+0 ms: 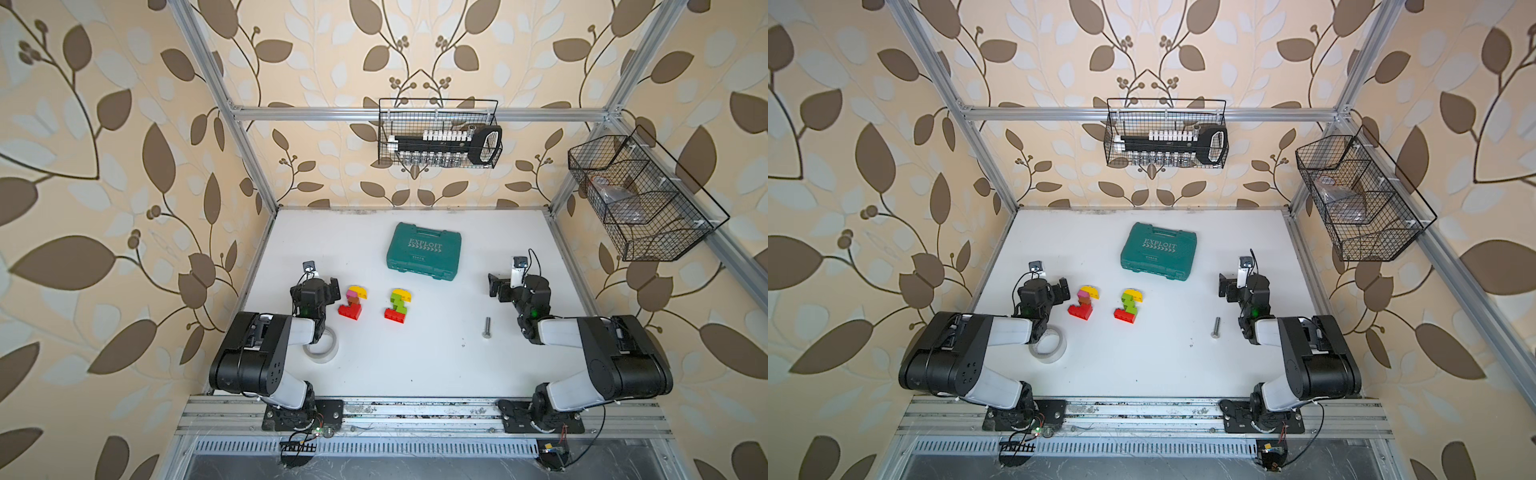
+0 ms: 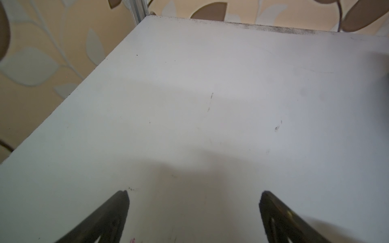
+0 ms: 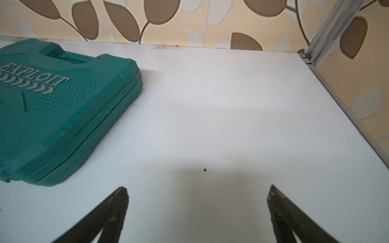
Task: Assemble the letter s with lego
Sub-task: Reset both arms
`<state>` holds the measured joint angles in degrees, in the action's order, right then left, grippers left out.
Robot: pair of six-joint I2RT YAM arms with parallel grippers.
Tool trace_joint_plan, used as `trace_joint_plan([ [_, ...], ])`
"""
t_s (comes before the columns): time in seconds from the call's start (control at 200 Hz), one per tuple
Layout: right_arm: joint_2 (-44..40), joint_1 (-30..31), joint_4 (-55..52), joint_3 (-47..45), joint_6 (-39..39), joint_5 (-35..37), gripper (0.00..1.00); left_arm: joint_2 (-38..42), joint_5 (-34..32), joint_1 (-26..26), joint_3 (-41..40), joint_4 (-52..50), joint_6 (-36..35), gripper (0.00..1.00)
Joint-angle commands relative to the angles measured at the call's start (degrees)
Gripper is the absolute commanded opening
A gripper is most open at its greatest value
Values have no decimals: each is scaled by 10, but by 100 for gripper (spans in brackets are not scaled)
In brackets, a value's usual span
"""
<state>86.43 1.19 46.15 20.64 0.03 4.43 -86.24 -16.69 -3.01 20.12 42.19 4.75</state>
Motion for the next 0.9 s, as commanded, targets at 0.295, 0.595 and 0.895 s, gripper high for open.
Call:
trace_joint_plan([
  [0.295,0,-5,-6,13,-8,-40,99,12,2,-1,9,14,-7,99],
  [0.595,-3,-6,-6,12,-10,-47,99,11,3,-1,9,14,-7,99],
  [0.895,0,-7,-10,15,-10,-49,99,12,3,0,9,14,-7,99],
])
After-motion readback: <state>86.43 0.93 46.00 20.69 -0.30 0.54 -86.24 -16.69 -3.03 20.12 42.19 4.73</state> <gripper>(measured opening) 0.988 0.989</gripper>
